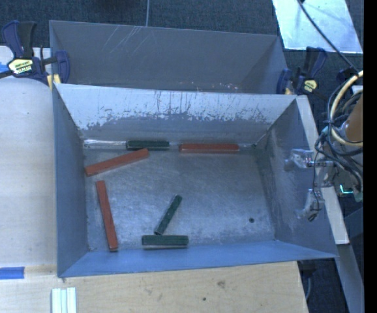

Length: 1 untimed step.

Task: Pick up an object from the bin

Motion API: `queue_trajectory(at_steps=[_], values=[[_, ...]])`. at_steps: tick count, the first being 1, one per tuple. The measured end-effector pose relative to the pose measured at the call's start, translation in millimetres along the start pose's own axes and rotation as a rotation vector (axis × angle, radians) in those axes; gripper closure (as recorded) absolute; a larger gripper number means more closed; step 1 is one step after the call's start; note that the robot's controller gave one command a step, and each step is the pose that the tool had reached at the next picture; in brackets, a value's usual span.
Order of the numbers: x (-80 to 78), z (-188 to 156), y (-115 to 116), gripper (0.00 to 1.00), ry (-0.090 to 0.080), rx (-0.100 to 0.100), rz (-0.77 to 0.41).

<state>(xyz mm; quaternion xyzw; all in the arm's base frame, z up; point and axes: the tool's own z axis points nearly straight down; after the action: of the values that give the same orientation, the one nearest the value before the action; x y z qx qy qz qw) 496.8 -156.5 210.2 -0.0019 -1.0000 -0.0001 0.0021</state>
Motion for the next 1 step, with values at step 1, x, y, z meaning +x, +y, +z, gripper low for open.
queue_trajectory(at_steps=[1], values=[[-6.6,144.5,73.2,0.0,0.0,-0.002,-0.095]])
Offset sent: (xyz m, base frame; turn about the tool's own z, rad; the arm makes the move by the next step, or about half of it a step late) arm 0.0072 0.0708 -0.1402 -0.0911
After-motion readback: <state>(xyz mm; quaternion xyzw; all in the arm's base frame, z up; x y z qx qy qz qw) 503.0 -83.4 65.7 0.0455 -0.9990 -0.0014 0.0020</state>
